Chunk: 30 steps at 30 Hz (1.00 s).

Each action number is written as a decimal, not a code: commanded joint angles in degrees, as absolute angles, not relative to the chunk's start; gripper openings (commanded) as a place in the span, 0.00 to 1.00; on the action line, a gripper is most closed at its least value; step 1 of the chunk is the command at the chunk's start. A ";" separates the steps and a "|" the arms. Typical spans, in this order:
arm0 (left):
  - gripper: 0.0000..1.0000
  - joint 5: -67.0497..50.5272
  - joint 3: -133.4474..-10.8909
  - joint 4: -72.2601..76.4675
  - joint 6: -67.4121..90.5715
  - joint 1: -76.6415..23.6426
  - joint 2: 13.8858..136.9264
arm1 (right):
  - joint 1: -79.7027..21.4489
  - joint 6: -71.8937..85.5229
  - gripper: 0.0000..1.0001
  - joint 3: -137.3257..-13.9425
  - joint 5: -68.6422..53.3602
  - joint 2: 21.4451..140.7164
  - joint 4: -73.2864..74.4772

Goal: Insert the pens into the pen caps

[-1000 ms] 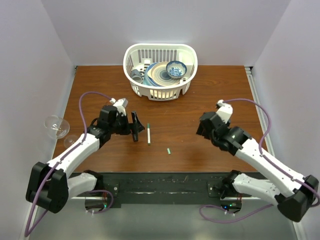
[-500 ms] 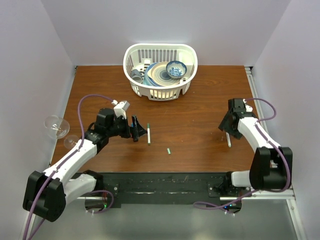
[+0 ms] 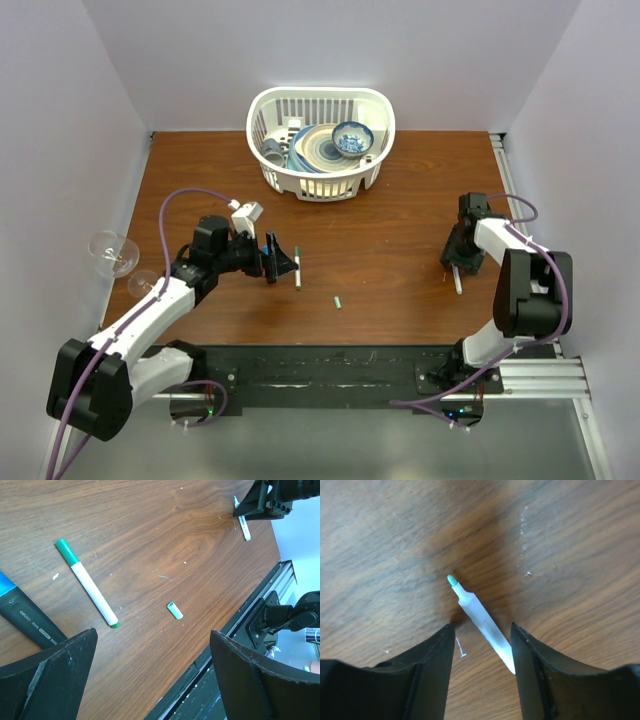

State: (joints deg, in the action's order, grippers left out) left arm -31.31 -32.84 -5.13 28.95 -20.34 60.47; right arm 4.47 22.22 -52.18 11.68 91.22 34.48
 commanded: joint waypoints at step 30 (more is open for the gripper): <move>0.90 -38.15 -35.68 3.34 33.83 -20.39 64.06 | -20.80 24.51 0.03 -44.21 -4.92 75.52 18.03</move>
